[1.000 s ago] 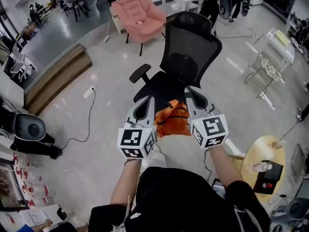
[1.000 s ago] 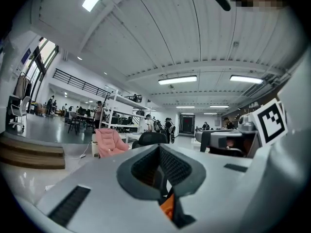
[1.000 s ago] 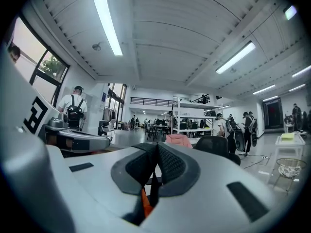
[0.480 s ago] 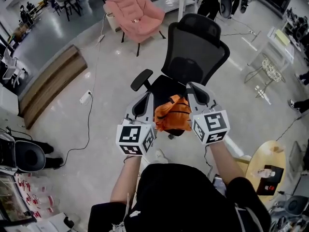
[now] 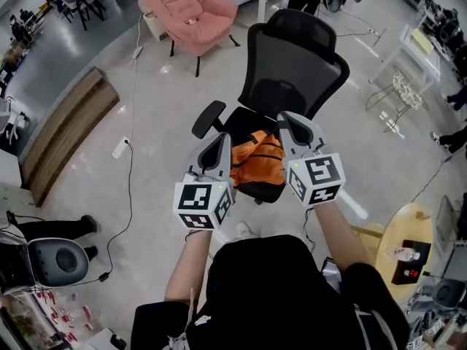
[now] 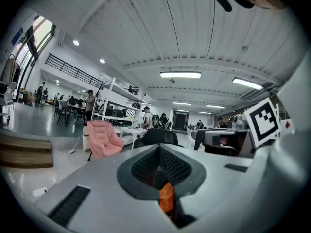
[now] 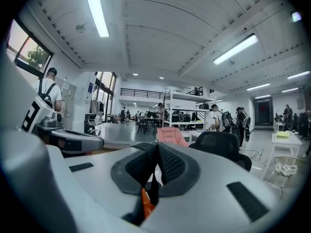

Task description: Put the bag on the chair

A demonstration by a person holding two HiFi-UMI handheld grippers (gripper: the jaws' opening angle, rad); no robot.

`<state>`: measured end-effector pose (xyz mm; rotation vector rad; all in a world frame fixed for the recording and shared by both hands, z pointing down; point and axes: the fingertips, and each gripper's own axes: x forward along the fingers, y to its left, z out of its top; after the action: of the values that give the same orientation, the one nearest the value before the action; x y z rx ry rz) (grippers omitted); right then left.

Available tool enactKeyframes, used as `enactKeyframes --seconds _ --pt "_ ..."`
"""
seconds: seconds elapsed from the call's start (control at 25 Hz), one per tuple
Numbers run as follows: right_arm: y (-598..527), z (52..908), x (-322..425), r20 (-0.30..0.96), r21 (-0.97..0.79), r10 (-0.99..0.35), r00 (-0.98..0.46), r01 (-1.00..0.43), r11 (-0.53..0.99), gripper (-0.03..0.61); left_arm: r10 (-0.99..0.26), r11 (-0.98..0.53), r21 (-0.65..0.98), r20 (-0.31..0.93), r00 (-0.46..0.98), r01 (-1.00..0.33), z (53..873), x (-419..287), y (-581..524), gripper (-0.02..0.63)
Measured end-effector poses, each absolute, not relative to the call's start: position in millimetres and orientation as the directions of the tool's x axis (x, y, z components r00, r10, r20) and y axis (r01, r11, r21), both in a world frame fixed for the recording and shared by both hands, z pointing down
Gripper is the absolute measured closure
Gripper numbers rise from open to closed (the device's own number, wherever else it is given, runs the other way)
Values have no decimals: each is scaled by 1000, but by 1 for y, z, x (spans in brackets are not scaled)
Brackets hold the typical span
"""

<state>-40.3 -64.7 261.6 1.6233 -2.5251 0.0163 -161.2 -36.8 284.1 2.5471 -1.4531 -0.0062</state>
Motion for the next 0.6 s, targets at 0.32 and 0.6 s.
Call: enactKeyframes --seconds 0.32,0.6 --pt "-98 286 -26 160 43 -909 -385 -917 396 578 -833 -511 186 135 537 -839 303 -144 -67 603" --pt "-137 305 -5 196 33 -904 -381 -918 394 578 -823 -511 193 169 542 -838 322 -119 -104 603"
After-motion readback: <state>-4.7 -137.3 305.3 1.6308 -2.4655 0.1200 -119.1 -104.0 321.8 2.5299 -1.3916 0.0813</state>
